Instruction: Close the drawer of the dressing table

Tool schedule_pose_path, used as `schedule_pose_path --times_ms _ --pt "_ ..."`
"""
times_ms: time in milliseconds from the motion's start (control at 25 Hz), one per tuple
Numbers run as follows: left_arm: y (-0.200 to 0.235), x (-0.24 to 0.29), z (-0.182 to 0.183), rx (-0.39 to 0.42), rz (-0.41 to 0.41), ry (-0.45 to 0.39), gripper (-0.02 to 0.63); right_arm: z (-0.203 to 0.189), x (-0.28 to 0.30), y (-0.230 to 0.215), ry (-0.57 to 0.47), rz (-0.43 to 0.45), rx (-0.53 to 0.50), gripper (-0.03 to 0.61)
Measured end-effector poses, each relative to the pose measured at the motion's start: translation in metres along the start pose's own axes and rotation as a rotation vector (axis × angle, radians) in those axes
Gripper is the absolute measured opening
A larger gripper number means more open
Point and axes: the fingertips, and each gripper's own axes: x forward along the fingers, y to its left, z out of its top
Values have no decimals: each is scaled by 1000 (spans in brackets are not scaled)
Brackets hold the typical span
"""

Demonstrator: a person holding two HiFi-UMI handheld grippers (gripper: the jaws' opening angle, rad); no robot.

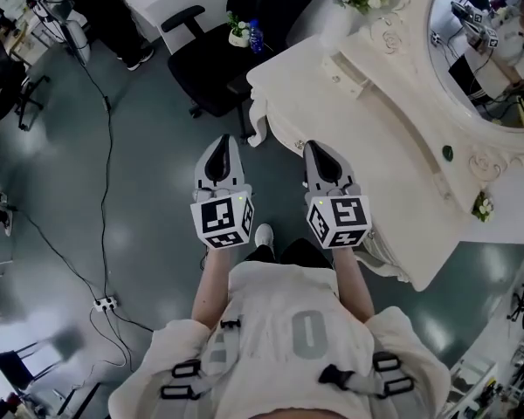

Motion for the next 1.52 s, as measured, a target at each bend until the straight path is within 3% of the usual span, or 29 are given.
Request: schedule_pose_path --times_ms 360,680,1080,1520 --pt "-3 21 -9 -8 -15 31 20 0 16 -16 7 -20 19 8" --pt "-55 55 -2 -20 -83 10 19 7 -3 -72 -19 -92 32 8" --pt "-181 117 -16 2 -307 20 18 -7 -64 -193 -58 -350 91 8" --pt "-300 163 -9 50 -636 27 19 0 -116 -271 -108 -664 157 8"
